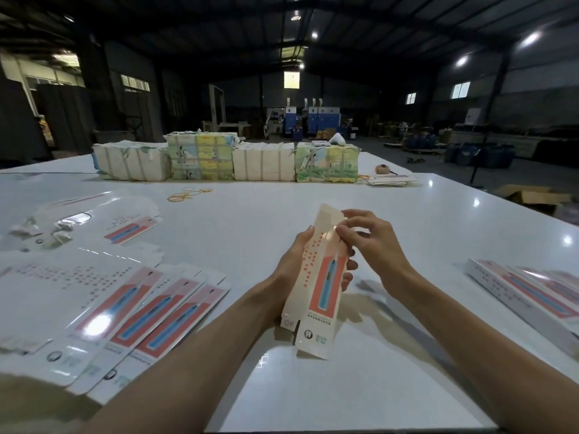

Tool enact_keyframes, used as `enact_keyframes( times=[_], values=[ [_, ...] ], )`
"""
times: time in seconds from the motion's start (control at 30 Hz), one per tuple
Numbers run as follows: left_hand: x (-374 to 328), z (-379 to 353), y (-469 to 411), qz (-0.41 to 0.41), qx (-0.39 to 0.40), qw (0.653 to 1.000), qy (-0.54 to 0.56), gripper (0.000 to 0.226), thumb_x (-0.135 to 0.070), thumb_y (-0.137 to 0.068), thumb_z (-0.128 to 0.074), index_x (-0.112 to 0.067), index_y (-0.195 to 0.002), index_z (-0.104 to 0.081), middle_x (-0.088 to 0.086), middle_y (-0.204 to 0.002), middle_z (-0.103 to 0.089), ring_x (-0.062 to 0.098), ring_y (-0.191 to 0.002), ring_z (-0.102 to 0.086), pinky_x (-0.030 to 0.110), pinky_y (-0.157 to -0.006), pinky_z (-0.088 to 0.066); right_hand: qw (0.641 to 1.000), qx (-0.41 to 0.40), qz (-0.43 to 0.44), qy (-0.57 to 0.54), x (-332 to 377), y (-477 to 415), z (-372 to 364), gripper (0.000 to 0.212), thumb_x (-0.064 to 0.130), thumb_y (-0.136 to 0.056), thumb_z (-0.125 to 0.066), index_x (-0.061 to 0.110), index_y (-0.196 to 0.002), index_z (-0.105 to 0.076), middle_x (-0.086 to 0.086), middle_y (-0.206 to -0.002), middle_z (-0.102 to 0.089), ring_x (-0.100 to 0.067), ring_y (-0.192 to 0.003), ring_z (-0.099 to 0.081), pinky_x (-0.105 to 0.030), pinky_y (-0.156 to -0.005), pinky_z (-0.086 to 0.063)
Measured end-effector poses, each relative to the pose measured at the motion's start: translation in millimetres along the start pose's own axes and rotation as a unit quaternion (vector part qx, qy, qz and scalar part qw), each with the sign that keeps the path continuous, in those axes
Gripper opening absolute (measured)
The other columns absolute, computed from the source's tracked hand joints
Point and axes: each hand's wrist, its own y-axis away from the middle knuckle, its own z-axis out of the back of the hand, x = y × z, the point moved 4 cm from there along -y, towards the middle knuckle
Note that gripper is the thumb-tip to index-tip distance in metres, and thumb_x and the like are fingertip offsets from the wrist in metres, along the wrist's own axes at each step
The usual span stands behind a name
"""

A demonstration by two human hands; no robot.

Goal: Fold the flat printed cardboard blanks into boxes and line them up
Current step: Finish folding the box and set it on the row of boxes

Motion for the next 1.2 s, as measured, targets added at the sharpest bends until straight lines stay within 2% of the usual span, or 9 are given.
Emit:
enact_keyframes(
  times=[0.07,0.23,0.37,0.53,0.7,0.83,0.97,1.13,1.2],
  values=[
    [-0.4,-1.5,-2.7,-0.006,0.026,1.000,-0.003,0.071,-0.066,-0.105,-0.031,-0.010,-0.135,-0.063,0.020,-0.118,-0.074,0.033,-0.090,-0.076,0.039,-0.074,-0.062,0.999,0.016,-0.019,-0.032,0.5,-0.9,3.5,0.017,0.016,-0.100,-0.071,0.008,-0.087,-0.078,0.005,-0.137,-0.063,-0.021,-0.107,-0.070,-0.028,-0.076,-0.061],
    [0.3,2.4,-7.8,-0.001,0.068,0.997,-0.021,0.078,-0.074,-0.098,-0.034,-0.011,-0.132,-0.066,0.019,-0.120,-0.073,0.033,-0.094,-0.075,0.040,-0.077,-0.062,0.994,0.041,-0.036,-0.098,1.8,-2.6,7.4,0.020,0.013,-0.098,-0.071,0.002,-0.084,-0.080,0.005,-0.136,-0.066,-0.027,-0.122,-0.063,-0.055,-0.107,-0.051],
    [0.7,0.6,-6.3,0.026,0.087,0.996,0.002,0.079,-0.075,-0.098,-0.037,-0.009,-0.134,-0.060,0.014,-0.113,-0.073,0.029,-0.093,-0.073,0.039,-0.077,-0.060,0.985,0.065,-0.037,-0.153,4.3,-1.8,4.9,0.021,0.014,-0.098,-0.069,0.009,-0.082,-0.082,0.005,-0.137,-0.066,-0.025,-0.121,-0.065,-0.051,-0.109,-0.052],
    [3.2,-18.1,-4.5,0.046,0.087,0.995,0.023,0.068,-0.076,-0.096,-0.038,-0.011,-0.107,-0.055,0.004,-0.079,-0.062,0.014,-0.062,-0.060,0.026,-0.062,-0.056,0.960,0.107,-0.040,-0.257,9.5,2.4,-3.9,0.021,0.024,-0.093,-0.067,0.006,-0.092,-0.078,0.001,-0.148,-0.058,-0.025,-0.134,-0.057,-0.036,-0.104,-0.053],
    [-0.1,-8.2,-4.4,0.027,0.063,0.989,0.133,0.062,-0.072,-0.095,-0.047,-0.012,-0.106,-0.052,0.004,-0.076,-0.055,0.011,-0.060,-0.052,0.023,-0.058,-0.052,0.982,0.049,-0.028,-0.180,5.5,3.9,-8.5,0.032,0.023,-0.098,-0.068,0.009,-0.127,-0.064,-0.006,-0.138,-0.064,-0.027,-0.130,-0.062,-0.052,-0.115,-0.047],
    [-4.4,4.6,-5.1,-0.002,0.035,0.982,0.185,0.068,-0.072,-0.095,-0.048,-0.009,-0.116,-0.062,0.010,-0.081,-0.062,0.016,-0.064,-0.061,0.028,-0.060,-0.056,0.986,0.092,-0.029,-0.134,2.7,13.8,-19.0,0.048,0.040,-0.098,-0.067,0.029,-0.142,-0.050,-0.005,-0.119,-0.076,-0.026,-0.115,-0.071,-0.050,-0.107,-0.052],
    [3.2,4.3,-2.2,-0.012,-0.019,0.997,0.073,0.080,-0.082,-0.092,-0.036,-0.014,-0.124,-0.065,0.018,-0.092,-0.075,0.029,-0.076,-0.075,0.036,-0.065,-0.062,0.992,0.083,-0.001,-0.098,3.8,15.6,-23.0,0.051,0.045,-0.100,-0.067,0.040,-0.146,-0.045,0.001,-0.112,-0.079,-0.020,-0.108,-0.075,-0.043,-0.096,-0.056],
    [-7.5,9.5,-3.2,-0.157,-0.149,0.976,-0.025,0.044,-0.061,-0.101,-0.045,-0.049,-0.141,-0.033,0.007,-0.101,-0.078,0.037,-0.086,-0.079,0.042,-0.066,-0.065,0.995,0.069,-0.007,-0.077,2.7,14.2,-16.3,0.052,0.049,-0.097,-0.069,0.038,-0.141,-0.044,0.005,-0.107,-0.080,-0.014,-0.102,-0.076,-0.024,-0.084,-0.054],
    [-11.9,10.2,-3.4,-0.211,-0.157,0.961,-0.083,0.040,-0.054,-0.106,-0.043,-0.058,-0.144,-0.034,-0.001,-0.112,-0.076,0.033,-0.090,-0.079,0.045,-0.070,-0.066,0.995,0.062,-0.007,-0.073,3.0,14.1,-15.8,0.050,0.048,-0.096,-0.069,0.037,-0.139,-0.047,0.008,-0.105,-0.080,-0.012,-0.102,-0.076,-0.016,-0.073,-0.058]
  ],
)
